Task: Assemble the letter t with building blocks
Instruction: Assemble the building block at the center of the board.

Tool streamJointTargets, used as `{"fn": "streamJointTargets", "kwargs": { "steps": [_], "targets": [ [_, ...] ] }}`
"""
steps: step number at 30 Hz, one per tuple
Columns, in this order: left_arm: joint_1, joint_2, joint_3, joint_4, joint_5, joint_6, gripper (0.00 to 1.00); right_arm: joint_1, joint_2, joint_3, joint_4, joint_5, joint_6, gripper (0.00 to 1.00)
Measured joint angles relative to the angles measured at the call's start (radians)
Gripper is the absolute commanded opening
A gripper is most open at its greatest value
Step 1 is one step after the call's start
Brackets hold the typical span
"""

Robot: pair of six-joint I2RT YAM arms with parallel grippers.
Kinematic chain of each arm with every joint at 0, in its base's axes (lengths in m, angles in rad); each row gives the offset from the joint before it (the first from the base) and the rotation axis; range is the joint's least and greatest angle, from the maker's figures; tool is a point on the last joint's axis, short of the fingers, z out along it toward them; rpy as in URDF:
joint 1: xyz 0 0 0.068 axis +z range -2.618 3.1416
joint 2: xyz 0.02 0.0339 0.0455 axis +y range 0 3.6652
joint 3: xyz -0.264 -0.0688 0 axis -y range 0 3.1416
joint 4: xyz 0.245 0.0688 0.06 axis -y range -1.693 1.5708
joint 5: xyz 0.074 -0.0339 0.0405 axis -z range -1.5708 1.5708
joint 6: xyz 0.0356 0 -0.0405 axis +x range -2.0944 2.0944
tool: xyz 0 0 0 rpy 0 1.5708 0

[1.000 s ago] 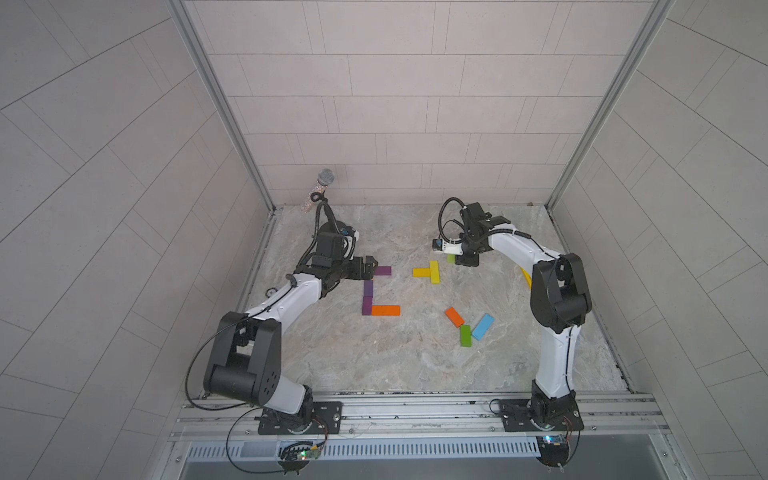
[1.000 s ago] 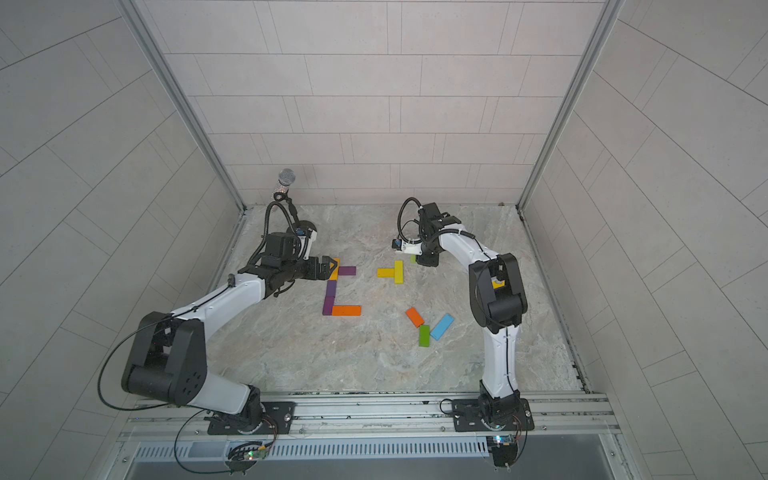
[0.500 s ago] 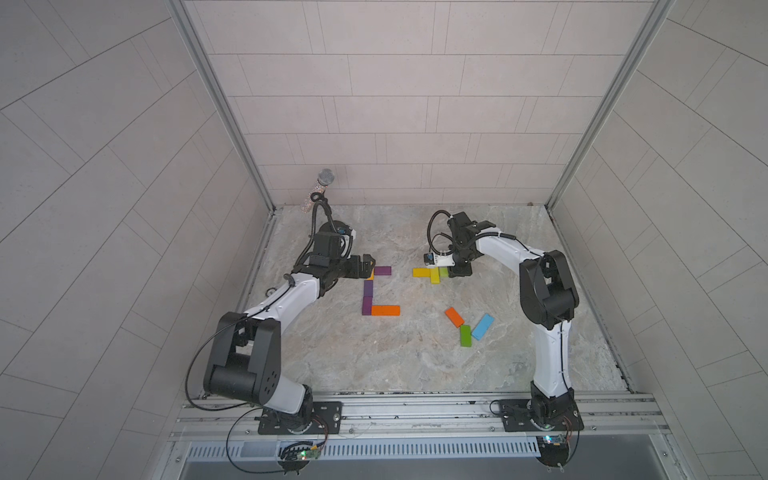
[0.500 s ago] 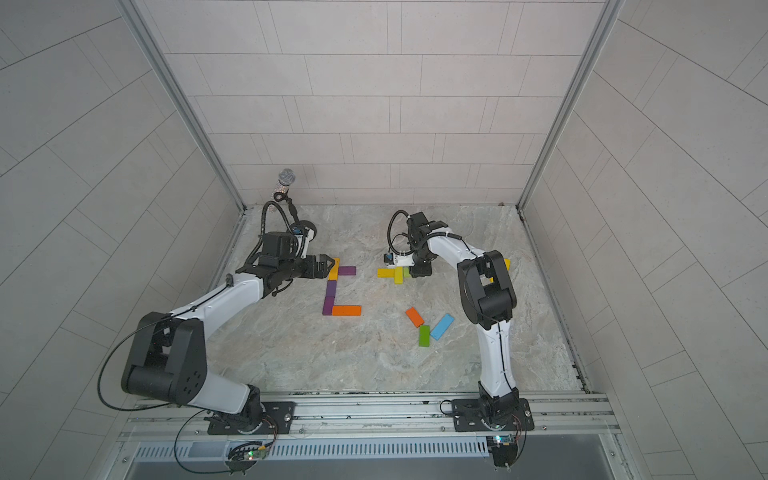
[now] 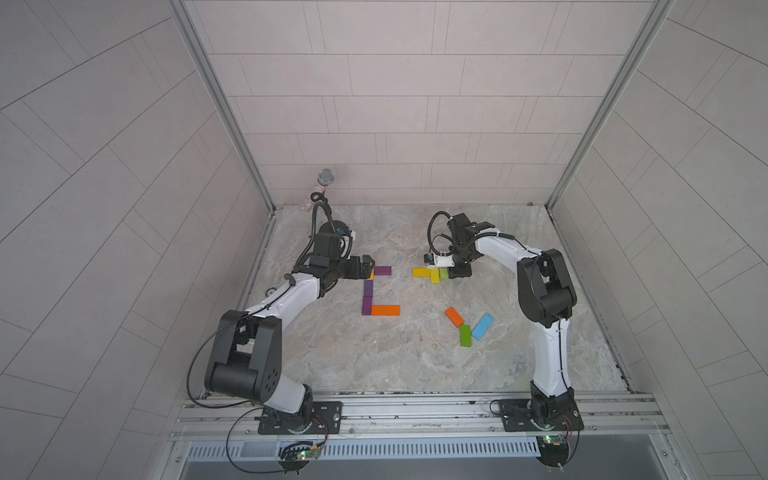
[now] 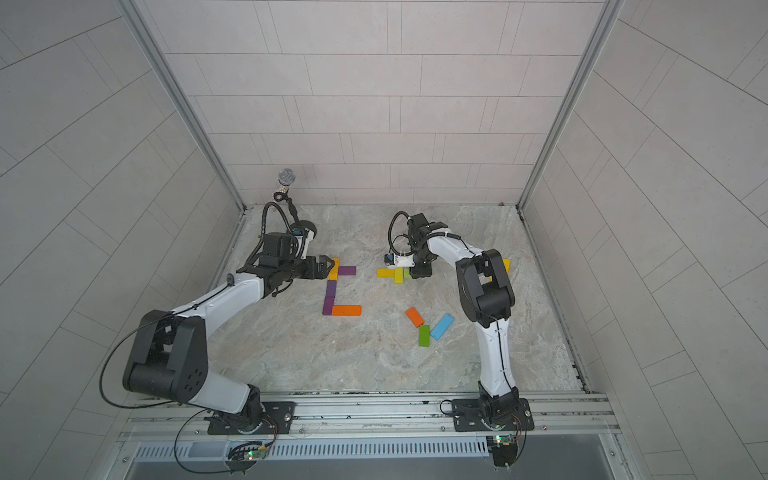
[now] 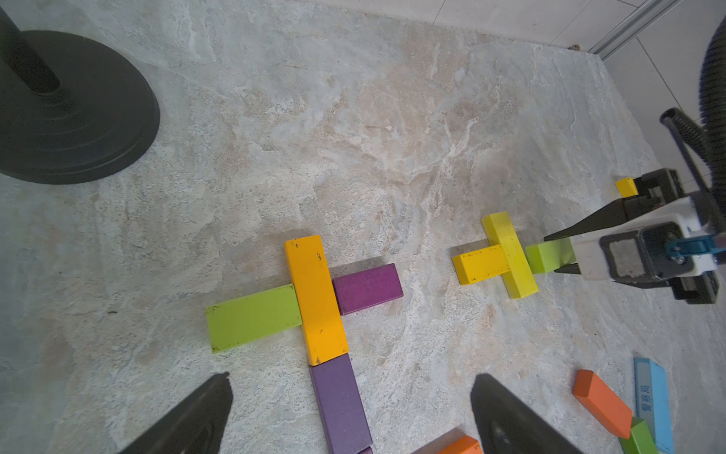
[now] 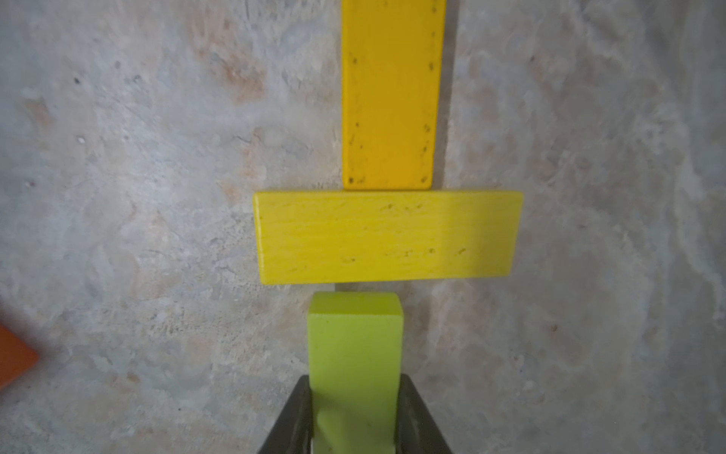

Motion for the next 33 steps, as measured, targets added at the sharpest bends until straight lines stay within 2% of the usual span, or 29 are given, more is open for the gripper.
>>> {"fn": "streamJointTargets", "kwargs": {
  "steps": [33],
  "targets": [
    [0.006, 0.014, 0.0, 0.002, 0.004, -0.003, 1.0, -0.018, 0.022, 0.005, 0.027, -0.043, 0.018, 0.21]
  ]
}}
